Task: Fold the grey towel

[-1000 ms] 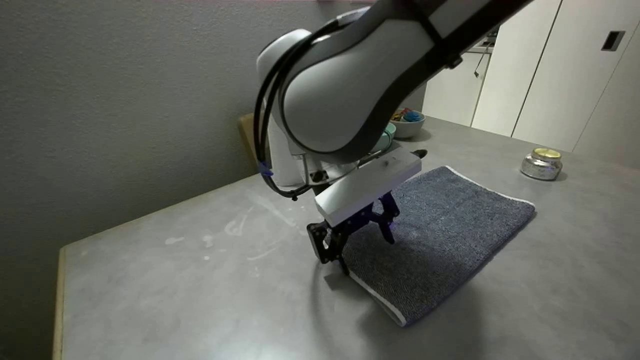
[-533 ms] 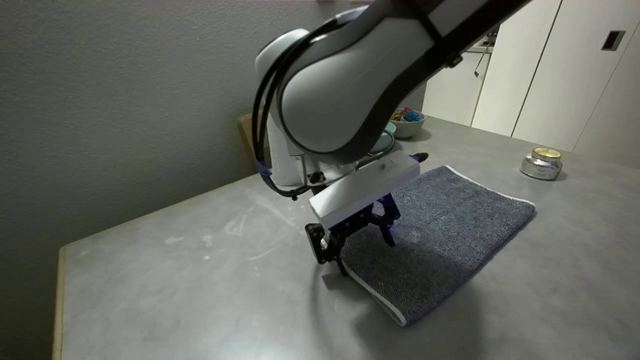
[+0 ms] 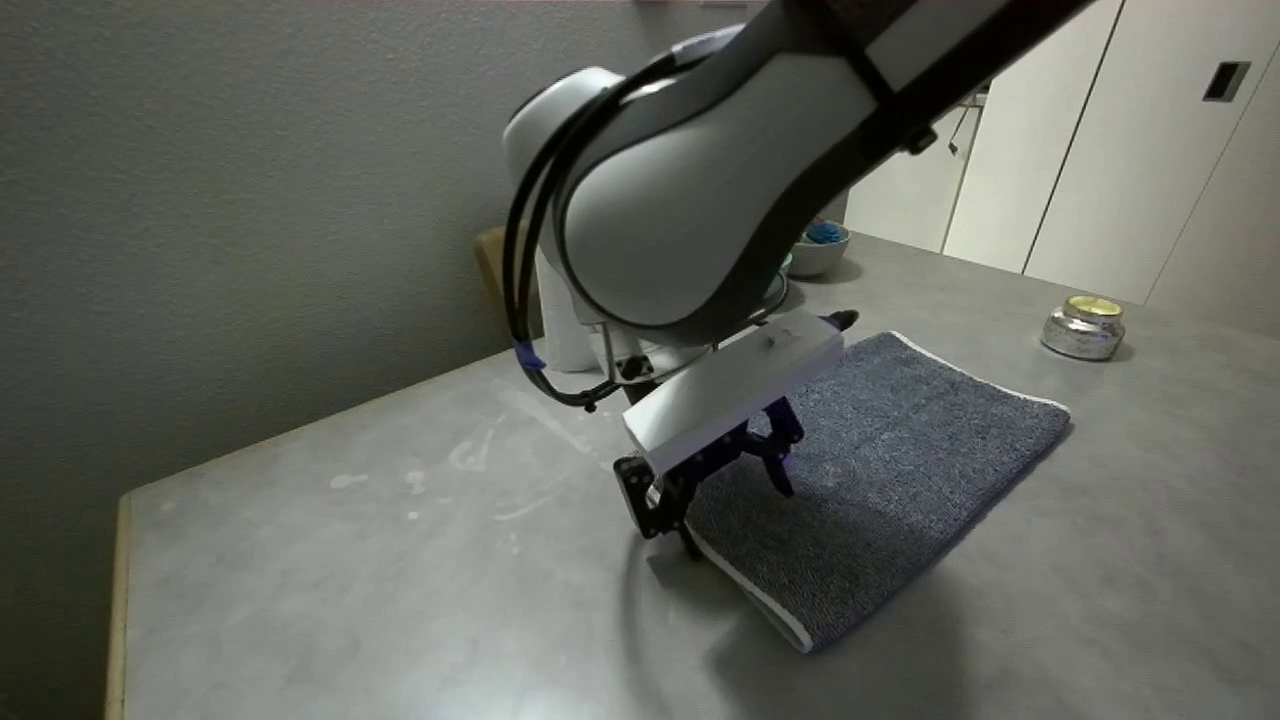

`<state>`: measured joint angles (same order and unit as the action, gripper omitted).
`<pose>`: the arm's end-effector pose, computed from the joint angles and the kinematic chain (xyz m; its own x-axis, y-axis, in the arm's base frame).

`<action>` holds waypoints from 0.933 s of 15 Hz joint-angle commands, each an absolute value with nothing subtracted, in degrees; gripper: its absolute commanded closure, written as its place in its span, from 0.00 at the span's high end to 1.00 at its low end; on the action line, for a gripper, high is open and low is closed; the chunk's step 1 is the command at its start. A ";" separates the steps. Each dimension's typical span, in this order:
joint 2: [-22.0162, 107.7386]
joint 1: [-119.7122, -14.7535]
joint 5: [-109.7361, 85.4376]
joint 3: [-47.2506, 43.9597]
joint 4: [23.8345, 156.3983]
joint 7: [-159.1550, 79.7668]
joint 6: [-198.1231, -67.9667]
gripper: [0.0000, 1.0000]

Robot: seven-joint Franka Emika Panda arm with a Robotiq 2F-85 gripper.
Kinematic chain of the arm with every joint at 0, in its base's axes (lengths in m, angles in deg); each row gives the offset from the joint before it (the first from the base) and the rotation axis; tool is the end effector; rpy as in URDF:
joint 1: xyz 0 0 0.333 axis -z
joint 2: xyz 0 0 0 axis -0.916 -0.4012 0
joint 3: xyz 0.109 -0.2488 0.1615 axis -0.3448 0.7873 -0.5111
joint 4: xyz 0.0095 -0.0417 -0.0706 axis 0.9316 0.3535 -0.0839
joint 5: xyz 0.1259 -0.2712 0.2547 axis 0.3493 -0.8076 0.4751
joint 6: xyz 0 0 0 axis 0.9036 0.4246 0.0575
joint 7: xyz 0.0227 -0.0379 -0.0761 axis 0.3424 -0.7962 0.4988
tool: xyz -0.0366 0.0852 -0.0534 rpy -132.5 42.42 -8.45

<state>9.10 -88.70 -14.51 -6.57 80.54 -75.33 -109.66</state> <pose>0.6224 0.2599 0.1381 0.9288 -0.2737 -0.2497 -0.2005 -0.9381 0.2825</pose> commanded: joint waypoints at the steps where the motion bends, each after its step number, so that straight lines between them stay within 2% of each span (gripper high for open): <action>1: 9.92 -89.07 -15.73 -5.85 82.29 -75.45 -108.60 1.00; 5: 10.38 -88.82 -15.74 -5.95 83.21 -75.64 -109.75 1.00; 6: 10.24 -88.80 -15.66 -6.03 83.21 -75.63 -110.27 0.96; 7: 10.12 -88.77 -15.53 -6.09 83.16 -75.71 -110.59 0.73; 9: 10.05 -88.81 -15.49 -6.17 82.93 -75.60 -110.80 0.67; 14: 10.25 -88.99 -15.60 -6.24 82.62 -75.23 -110.74 0.33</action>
<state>9.51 -89.06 -15.09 -6.63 80.61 -75.33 -109.90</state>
